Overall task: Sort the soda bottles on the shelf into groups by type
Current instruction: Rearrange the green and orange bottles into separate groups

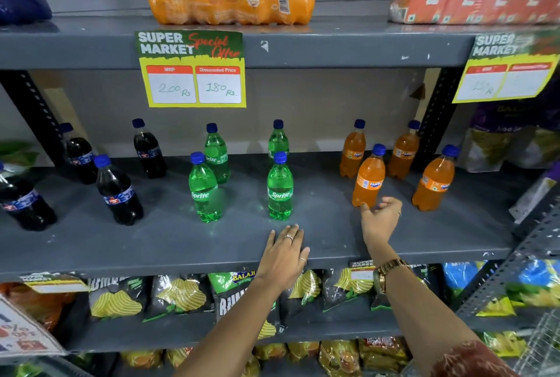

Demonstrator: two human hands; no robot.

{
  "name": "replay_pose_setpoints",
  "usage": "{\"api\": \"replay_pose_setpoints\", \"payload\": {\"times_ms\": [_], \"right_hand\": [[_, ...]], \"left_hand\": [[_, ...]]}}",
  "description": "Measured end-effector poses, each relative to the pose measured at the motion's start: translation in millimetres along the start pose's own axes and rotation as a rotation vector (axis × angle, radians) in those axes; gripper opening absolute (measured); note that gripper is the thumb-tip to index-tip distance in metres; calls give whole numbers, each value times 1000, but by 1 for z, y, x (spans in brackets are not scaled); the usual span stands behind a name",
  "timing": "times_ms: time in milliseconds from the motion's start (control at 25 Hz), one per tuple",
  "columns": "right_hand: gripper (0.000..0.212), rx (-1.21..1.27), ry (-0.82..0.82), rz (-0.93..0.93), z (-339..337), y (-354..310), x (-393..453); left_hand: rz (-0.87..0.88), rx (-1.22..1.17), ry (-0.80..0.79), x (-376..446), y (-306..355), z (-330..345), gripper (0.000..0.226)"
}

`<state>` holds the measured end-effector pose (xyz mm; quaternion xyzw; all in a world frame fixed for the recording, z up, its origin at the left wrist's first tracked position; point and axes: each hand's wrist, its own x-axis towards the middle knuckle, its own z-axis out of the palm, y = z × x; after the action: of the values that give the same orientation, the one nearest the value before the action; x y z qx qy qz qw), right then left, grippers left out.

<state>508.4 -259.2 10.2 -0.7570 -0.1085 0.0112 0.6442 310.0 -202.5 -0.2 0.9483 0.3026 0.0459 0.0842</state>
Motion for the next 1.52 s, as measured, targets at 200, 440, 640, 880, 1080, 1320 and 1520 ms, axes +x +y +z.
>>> {"api": "replay_pose_setpoints", "payload": {"times_ms": [200,440,640,880,1080,1320,1520], "right_hand": [[70,-146,-224,-40,0,-2,13],[63,-207,-287,-39,-3,3,11],[65,-219,-285,-41,-8,8,9],[69,0,-115,-14,-16,9,16],[57,-19,276,45,-43,9,38],[79,-74,143,56,-64,20,80],[76,-112,43,42,-66,24,96]], "left_hand": [[-3,3,0,6,1,2,53],[-15,20,24,6,2,6,51],[-59,21,59,7,9,7,49],[-30,0,57,15,19,7,48],[17,-6,23,27,36,9,49],[41,-34,-35,44,60,12,53],[36,-26,-32,53,70,16,56]]}}
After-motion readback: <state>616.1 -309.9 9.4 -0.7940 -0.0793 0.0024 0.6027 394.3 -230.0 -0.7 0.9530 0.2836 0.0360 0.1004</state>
